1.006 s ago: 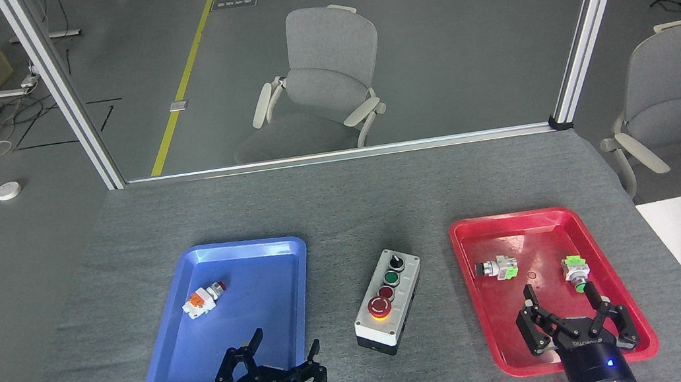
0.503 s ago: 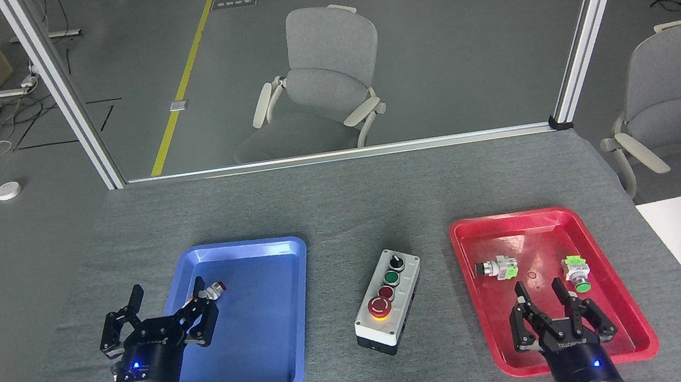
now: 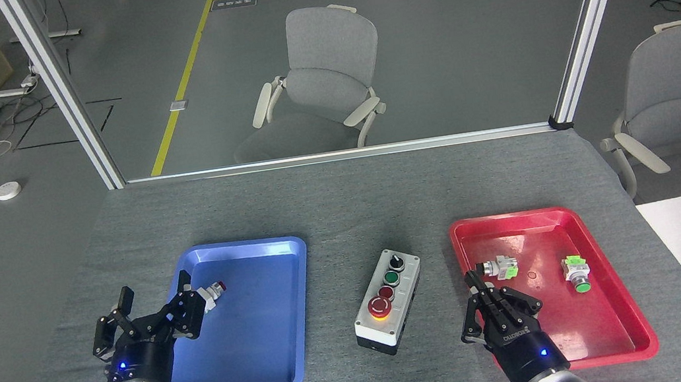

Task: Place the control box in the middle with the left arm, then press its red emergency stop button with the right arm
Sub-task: 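Move the right gripper to the box and press the red button, then retract the right gripper back over the red tray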

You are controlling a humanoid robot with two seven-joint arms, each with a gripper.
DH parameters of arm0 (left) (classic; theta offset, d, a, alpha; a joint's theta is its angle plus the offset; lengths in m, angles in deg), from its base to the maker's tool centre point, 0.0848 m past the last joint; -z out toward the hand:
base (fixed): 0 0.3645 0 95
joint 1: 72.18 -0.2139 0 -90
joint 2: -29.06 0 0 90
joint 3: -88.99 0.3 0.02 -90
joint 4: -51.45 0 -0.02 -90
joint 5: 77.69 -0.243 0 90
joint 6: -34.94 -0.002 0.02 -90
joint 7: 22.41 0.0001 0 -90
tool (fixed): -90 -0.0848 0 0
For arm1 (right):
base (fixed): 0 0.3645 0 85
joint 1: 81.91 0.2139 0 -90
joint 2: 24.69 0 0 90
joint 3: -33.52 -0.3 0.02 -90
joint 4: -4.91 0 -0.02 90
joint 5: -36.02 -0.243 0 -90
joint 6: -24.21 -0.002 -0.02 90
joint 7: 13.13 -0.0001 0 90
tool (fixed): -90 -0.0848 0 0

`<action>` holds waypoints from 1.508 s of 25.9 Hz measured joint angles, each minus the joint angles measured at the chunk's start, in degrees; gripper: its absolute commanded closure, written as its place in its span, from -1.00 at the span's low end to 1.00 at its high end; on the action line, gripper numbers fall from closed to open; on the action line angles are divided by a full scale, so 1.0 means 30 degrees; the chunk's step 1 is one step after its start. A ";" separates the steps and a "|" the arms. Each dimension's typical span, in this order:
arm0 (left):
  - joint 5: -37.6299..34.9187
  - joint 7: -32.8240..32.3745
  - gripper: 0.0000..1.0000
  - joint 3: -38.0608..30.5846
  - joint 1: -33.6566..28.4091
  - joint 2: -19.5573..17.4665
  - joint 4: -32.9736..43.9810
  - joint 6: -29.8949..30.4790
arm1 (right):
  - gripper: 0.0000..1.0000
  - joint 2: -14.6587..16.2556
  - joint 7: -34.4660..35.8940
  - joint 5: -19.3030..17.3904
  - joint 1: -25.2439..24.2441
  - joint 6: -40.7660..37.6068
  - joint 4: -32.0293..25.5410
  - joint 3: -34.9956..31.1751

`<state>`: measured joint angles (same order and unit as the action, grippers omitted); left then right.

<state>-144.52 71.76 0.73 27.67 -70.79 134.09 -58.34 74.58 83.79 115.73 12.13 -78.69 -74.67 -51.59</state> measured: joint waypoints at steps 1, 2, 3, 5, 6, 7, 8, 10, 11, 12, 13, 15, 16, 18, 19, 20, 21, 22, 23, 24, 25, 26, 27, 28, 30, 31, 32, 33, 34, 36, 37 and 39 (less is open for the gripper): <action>0.0014 0.0009 -0.98 0.0007 0.0000 0.0025 0.0001 0.0000 | 1.00 -0.0028 0.0003 0.0018 0.0088 0.0000 0.0034 0.0220; 0.0022 0.0017 -0.98 0.0022 -0.0001 0.0051 0.0001 0.0012 | 1.00 -0.0075 0.0020 0.0033 0.0208 0.0043 0.0081 0.0450; 0.0027 0.0031 -0.98 0.0031 0.0000 0.0082 0.0002 0.0014 | 1.00 -0.0124 0.0062 0.0041 0.0359 0.0089 0.0163 0.0696; 0.0027 0.0034 -0.98 0.0042 0.0001 0.0184 0.0021 0.0014 | 1.00 -0.0191 0.0031 0.0043 0.0693 0.0262 0.0366 0.1172; 0.0024 0.0035 -0.98 0.0040 0.0013 0.0227 0.0027 0.0014 | 1.00 -0.0212 -0.0030 0.0043 0.0881 0.0436 0.0503 0.1439; 0.0016 0.0038 -0.98 0.0042 0.0029 0.0263 0.0031 0.0017 | 1.00 -0.0235 -0.0059 0.0036 0.1078 0.0658 0.0644 0.1722; 0.0006 0.0037 -0.98 0.0042 0.0033 0.0291 0.0030 0.0020 | 1.00 -0.0259 -0.0094 0.0019 0.1290 0.0843 0.0804 0.2032; -0.0008 0.0038 -0.98 0.0053 0.0053 0.0334 0.0029 0.0019 | 1.00 -0.0412 -0.0167 -0.0004 0.1666 0.1205 0.1163 0.2670; -0.0011 0.0037 -0.98 0.0063 0.0052 0.0350 0.0027 0.0020 | 1.00 -0.0529 -0.0189 -0.0010 0.1815 0.1333 0.1343 0.2929; -0.0014 0.0038 -0.98 0.0075 0.0054 0.0361 0.0027 0.0020 | 1.00 -0.0651 -0.0214 -0.0020 0.1952 0.1481 0.1550 0.3171; -0.0016 0.0038 -0.98 0.0077 0.0056 0.0364 0.0027 0.0023 | 1.00 -0.0738 -0.0237 -0.0039 0.2079 0.1639 0.1730 0.3370; -0.0018 0.0037 -0.98 0.0087 0.0058 0.0373 0.0029 0.0024 | 1.00 -0.0911 -0.0350 -0.0098 0.2403 0.2005 0.2211 0.3864; -0.0019 0.0037 -0.98 0.0089 0.0058 0.0372 0.0031 0.0023 | 1.00 -0.0993 -0.0503 -0.0137 0.2585 0.2124 0.2499 0.4143; -0.0020 0.0038 -0.98 0.0092 0.0059 0.0365 0.0030 0.0024 | 1.00 -0.1110 -0.0713 -0.0186 0.2844 0.2295 0.2927 0.4568; -0.0023 0.0037 -0.98 0.0092 0.0060 0.0364 0.0020 0.0025 | 1.00 -0.1168 -0.0828 -0.0202 0.2930 0.2343 0.3052 0.4735; -0.0035 0.0038 -0.98 0.0096 0.0060 0.0363 -0.0011 0.0029 | 1.00 -0.1224 -0.0906 -0.0207 0.2987 0.2367 0.3167 0.4866; -0.0057 0.0037 -0.98 0.0103 0.0060 0.0363 -0.0049 0.0035 | 1.00 -0.1268 -0.0962 -0.0207 0.3023 0.2375 0.3257 0.4957; -0.0078 0.0038 -0.98 0.0114 0.0060 0.0364 -0.0090 0.0040 | 1.00 -0.1310 -0.1003 -0.0206 0.3053 0.2403 0.3376 0.5060; -0.0093 0.0037 -0.98 0.0145 0.0059 0.0368 -0.0130 0.0041 | 1.00 -0.1354 -0.1098 -0.0195 0.3075 0.2429 0.3504 0.5162; -0.0107 0.0038 -0.98 0.0199 0.0055 0.0377 -0.0169 0.0043 | 1.00 -0.1398 -0.1234 -0.0186 0.3081 0.2431 0.3669 0.5285; -0.0116 0.0037 -0.98 0.0310 0.0027 0.0385 -0.0221 0.0044 | 1.00 -0.1425 -0.1320 -0.0181 0.3088 0.2431 0.3821 0.5380; -0.0123 0.0039 -0.98 0.0474 -0.0018 0.0392 -0.0296 0.0045 | 1.00 -0.1443 -0.1434 -0.0179 0.3100 0.2431 0.3996 0.5460; -0.0128 0.0038 -0.98 0.0696 -0.0047 0.0402 -0.0383 0.0044 | 1.00 -0.1449 -0.1543 -0.0178 0.3105 0.2431 0.4174 0.5513; -0.0130 0.0067 -0.98 0.0930 -0.0079 0.0405 -0.0481 0.0049 | 1.00 -0.1449 -0.1598 -0.0177 0.3106 0.2431 0.4339 0.5549; -0.0124 0.0188 -0.98 0.1371 -0.0138 0.0431 -0.0699 0.0050 | 1.00 -0.1461 -0.1673 -0.0177 0.3132 0.2380 0.4717 0.5609; -0.0091 0.0353 -0.98 0.1554 -0.0161 0.0491 -0.0833 0.0056 | 1.00 -0.1465 -0.1624 -0.0179 0.3160 0.2364 0.4867 0.5622; -0.0038 0.0607 -0.98 0.1695 -0.0202 0.0587 -0.1015 0.0056 | 1.00 -0.1467 -0.1591 -0.0190 0.3164 0.2354 0.5021 0.5639; -0.0015 0.0742 -0.98 0.1793 -0.0253 0.0724 -0.1199 0.0057 | 1.00 -0.1467 -0.1562 -0.0202 0.3160 0.2352 0.5161 0.5647; -0.0004 0.0901 -0.98 0.1864 -0.0294 0.0860 -0.1349 0.0056 | 1.00 -0.1464 -0.1550 -0.0212 0.3176 0.2339 0.5282 0.5651; 0.0005 0.1192 -0.98 0.1937 -0.0336 0.1105 -0.1559 0.0016 | 1.00 -0.1445 -0.1555 -0.0225 0.3169 0.2297 0.5470 0.5659; 0.0008 0.1217 -0.98 0.1966 -0.0357 0.1182 -0.1624 0.0010 | 1.00 -0.1443 -0.1450 -0.0228 0.3164 0.2290 0.5530 0.5657; 0.0028 0.1290 -0.98 0.1976 -0.0363 0.1255 -0.1682 -0.0040 | 1.00 -0.1444 -0.1410 -0.0236 0.3156 0.2289 0.5538 0.5630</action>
<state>-144.43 75.63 6.66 26.58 -67.02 129.05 -58.46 70.24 79.56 115.03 21.60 -71.82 -58.06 -34.69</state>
